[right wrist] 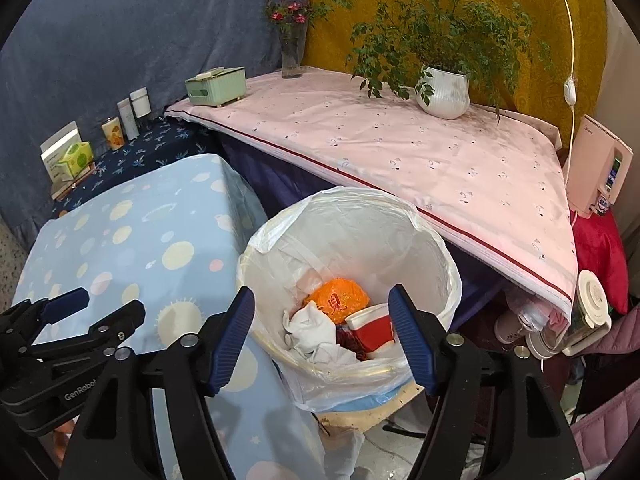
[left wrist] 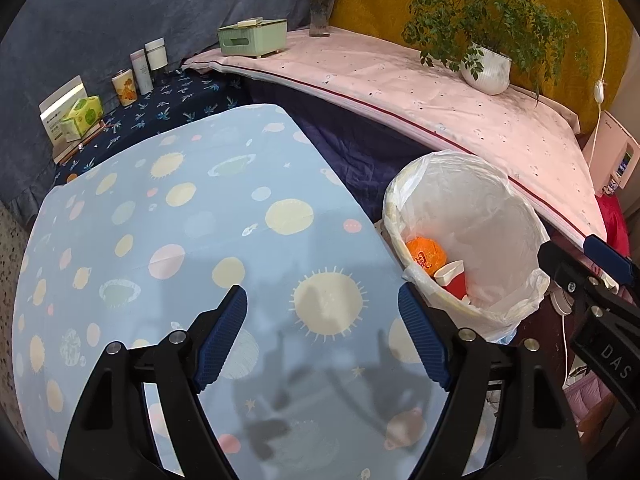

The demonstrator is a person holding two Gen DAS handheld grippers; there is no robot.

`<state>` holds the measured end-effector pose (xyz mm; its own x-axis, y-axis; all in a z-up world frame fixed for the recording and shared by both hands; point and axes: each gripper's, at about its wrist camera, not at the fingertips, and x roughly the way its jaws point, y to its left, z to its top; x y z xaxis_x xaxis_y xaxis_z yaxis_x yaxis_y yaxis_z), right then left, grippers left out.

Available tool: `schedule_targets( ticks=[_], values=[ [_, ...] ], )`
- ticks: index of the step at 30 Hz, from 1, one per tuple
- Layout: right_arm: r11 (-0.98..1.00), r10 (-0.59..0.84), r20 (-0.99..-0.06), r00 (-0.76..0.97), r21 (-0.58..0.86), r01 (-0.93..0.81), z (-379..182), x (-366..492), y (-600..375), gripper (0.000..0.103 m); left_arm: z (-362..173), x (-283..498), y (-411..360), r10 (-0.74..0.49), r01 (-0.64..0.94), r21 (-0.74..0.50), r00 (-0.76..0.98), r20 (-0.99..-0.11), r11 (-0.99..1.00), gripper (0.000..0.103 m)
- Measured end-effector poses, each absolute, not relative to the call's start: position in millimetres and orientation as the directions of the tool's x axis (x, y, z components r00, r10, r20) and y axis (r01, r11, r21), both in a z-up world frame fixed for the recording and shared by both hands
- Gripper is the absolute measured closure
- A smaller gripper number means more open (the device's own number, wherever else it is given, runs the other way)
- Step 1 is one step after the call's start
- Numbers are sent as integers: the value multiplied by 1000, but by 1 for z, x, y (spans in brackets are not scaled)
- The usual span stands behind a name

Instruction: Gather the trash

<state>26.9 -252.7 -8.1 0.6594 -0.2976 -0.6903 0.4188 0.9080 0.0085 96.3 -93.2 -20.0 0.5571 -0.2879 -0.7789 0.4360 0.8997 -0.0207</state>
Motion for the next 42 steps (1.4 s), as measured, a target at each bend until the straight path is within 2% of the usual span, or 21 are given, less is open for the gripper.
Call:
schedule_targets(
  ticks=[5,13,15,16,21,42],
  values=[
    [910,-293,-702,649,3,414,-14,27,-250,24,-23,96,-90,-286,431,-25,551,-784,902,27],
    [908,-305,-708,637,-15,418,-18,26,-248,17,-27,94,-91,-278,435,-16,548,-789,900,24],
    [908,-304,-709,636,-14,419,-19,25,-249,12,-27,93,-92,-276,435,-11,550,-788,900,20],
    [908,-303,-712,634,-13,419,-20,25,-250,6,-27,93,-92,-274,435,-9,552,-788,900,20],
    [906,-301,-720,626,-9,424,-24,23,-252,7,-29,93,-94,-269,435,-2,554,-788,901,15],
    [894,-346,-721,600,-60,443,-31,17,-257,7,-36,89,-102,-255,442,23,558,-790,897,13]
  ],
)
